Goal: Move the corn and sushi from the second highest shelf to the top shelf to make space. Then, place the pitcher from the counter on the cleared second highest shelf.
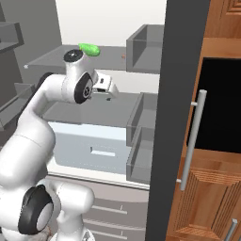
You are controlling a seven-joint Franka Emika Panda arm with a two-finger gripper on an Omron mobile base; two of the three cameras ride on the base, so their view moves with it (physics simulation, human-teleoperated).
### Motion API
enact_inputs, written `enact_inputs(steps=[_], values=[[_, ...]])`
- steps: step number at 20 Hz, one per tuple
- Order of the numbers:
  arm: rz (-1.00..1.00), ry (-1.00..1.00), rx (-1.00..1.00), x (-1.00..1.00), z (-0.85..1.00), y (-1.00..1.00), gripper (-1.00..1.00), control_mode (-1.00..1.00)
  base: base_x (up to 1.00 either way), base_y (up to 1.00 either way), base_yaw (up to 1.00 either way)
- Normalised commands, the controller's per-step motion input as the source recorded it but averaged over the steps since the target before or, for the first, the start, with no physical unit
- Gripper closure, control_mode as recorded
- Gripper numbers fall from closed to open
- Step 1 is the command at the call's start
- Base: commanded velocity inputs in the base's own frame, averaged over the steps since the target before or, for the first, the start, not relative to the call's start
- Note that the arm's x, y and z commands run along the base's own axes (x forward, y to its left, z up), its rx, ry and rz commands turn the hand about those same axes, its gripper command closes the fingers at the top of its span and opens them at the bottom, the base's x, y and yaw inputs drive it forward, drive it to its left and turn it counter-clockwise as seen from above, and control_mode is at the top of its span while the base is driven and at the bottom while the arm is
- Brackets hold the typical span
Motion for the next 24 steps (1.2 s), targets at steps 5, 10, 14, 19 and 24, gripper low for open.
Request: enact_inputs(steps=[5, 10, 14, 19, 24], values=[[-0.01, 0.02, 0.39, -0.45, -0.37, 0.08, -1.00, -1.00, 0.00, 0.00, 0.00], [-0.01, 0.00, 0.11, -0.21, -0.24, 0.16, -1.00, -1.00, 0.00, 0.00, 0.00], [-0.02, 0.00, 0.00, 0.00, 0.00, 0.04, -1.00, -1.00, 0.00, 0.00, 0.00], [0.00, 0.00, 0.00, -0.01, 0.00, 0.00, -1.00, -1.00, 0.00, 0.00, 0.00], [0.00, 0.00, -0.01, -0.16, 0.00, 0.00, -1.00, 1.00, -0.27, 0.00, 0.00]])
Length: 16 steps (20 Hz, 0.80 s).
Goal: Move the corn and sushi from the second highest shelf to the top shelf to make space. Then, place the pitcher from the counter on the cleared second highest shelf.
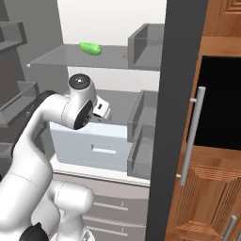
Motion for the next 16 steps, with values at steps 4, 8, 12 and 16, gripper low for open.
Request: enact_inputs(steps=[4, 8, 12, 16], values=[[0.00, 0.00, 0.00, 0.00, 0.00, 0.00, -1.00, 1.00, -0.94, 0.10, 0.00], [0.00, 0.00, 0.00, 0.00, 0.00, 0.00, -1.00, 1.00, -0.94, 0.21, 0.02], [0.00, 0.00, 0.00, 0.00, 0.00, 0.00, -1.00, 1.00, -0.46, 0.51, 0.16], [0.00, 0.00, 0.00, 0.00, 0.00, 0.00, -1.00, 1.00, -0.02, 0.91, 0.42]])
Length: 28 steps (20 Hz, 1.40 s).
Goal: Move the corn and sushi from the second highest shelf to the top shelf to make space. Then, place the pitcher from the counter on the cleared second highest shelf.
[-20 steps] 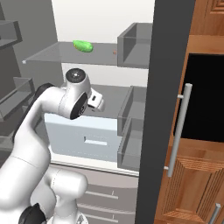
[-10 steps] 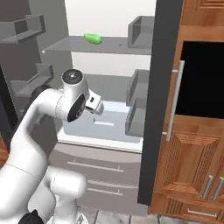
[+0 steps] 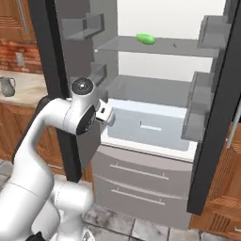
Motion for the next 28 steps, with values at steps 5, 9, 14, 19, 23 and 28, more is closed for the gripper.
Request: enact_inputs(steps=[5, 9, 14, 19, 23, 28], values=[[0.00, 0.00, 0.00, 0.00, 0.00, 0.00, -1.00, 1.00, 0.00, 1.00, 0.52], [0.00, 0.00, 0.00, 0.00, 0.00, 0.00, -1.00, 1.00, 0.09, 1.00, 0.45], [0.00, 0.00, 0.00, 0.00, 0.00, 0.00, -1.00, 1.00, 0.52, 0.97, 0.22], [0.00, 0.00, 0.00, 0.00, 0.00, 0.00, -1.00, 1.00, 0.74, 0.58, 0.01], [0.00, 0.00, 0.00, 0.00, 0.00, 0.00, -1.00, 1.00, 0.93, 0.23, 0.00], [0.00, 0.00, 0.00, 0.00, 0.00, 0.00, -1.00, 1.00, 0.96, 0.09, 0.00]])
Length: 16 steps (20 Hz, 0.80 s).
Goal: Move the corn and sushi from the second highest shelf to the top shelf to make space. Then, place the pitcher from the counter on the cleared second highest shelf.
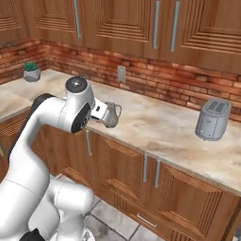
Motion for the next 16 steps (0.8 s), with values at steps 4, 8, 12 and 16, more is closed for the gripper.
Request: enact_inputs(steps=[4, 8, 12, 16], values=[[0.00, 0.00, 0.00, 0.00, 0.00, 0.00, -1.00, 1.00, 0.91, 0.04, 0.00], [0.00, 0.00, 0.00, 0.00, 0.00, 0.00, -1.00, 1.00, 0.82, 0.09, 0.00], [0.00, 0.00, 0.00, 0.00, 0.00, 0.00, -1.00, 1.00, 0.69, 0.10, 0.00], [0.00, 0.00, 0.00, 0.20, -0.20, 0.07, -1.00, -1.00, 0.25, 0.04, 0.00]])
